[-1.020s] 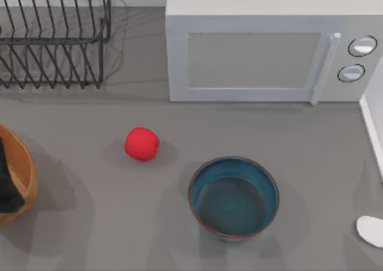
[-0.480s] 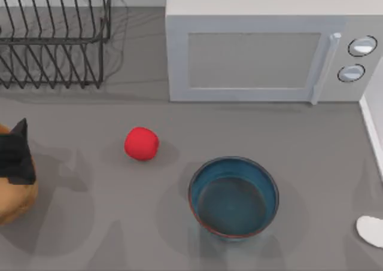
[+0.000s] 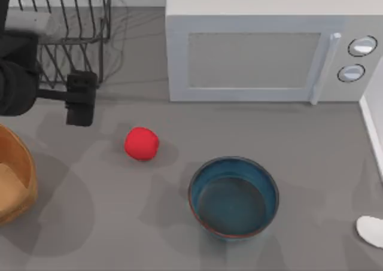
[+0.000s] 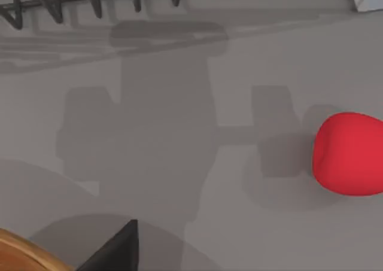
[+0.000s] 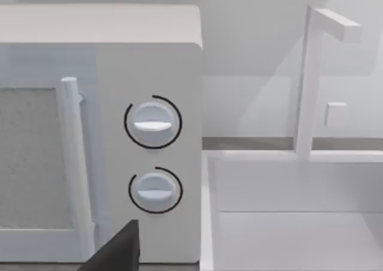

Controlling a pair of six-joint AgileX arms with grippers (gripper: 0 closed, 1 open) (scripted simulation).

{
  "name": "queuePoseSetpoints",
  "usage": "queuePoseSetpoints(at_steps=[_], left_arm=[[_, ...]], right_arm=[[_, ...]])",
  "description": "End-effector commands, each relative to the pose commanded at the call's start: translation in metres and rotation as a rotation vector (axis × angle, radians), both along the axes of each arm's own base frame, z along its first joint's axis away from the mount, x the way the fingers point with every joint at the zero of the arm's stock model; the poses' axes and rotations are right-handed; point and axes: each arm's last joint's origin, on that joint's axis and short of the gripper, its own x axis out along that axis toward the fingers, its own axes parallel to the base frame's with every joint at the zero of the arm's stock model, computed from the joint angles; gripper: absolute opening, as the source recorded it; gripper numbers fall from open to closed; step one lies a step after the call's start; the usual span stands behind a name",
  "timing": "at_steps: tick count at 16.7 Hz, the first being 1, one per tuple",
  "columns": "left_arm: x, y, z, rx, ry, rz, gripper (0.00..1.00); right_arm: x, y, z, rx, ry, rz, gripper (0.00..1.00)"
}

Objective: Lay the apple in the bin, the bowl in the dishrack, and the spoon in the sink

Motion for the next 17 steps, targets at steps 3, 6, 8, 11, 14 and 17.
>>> queuePoseSetpoints(at_steps=[3,6,8,11,14,17], left_arm=[[0.047,-0.033,-0.011,0.054,0.197,-0.046,1.00],[0.084,-0.067,-0.034,0.116,0.366,-0.084,1.00],[0.102,-0.087,-0.052,0.156,0.458,-0.104,1.00],[0.119,-0.110,-0.077,0.205,0.561,-0.125,1.00],[0.126,-0.121,-0.091,0.230,0.609,-0.134,1.00],[0.126,-0.122,-0.092,0.232,0.613,-0.134,1.00]], right_arm=[[0.000,0.000,0.000,0.000,0.000,0.000,1.00],[0.000,0.000,0.000,0.000,0.000,0.000,1.00],[0.000,0.000,0.000,0.000,0.000,0.000,1.00],[0.000,0.000,0.000,0.000,0.000,0.000,1.00],[0.000,0.000,0.000,0.000,0.000,0.000,1.00],[0.000,0.000,0.000,0.000,0.000,0.000,1.00]])
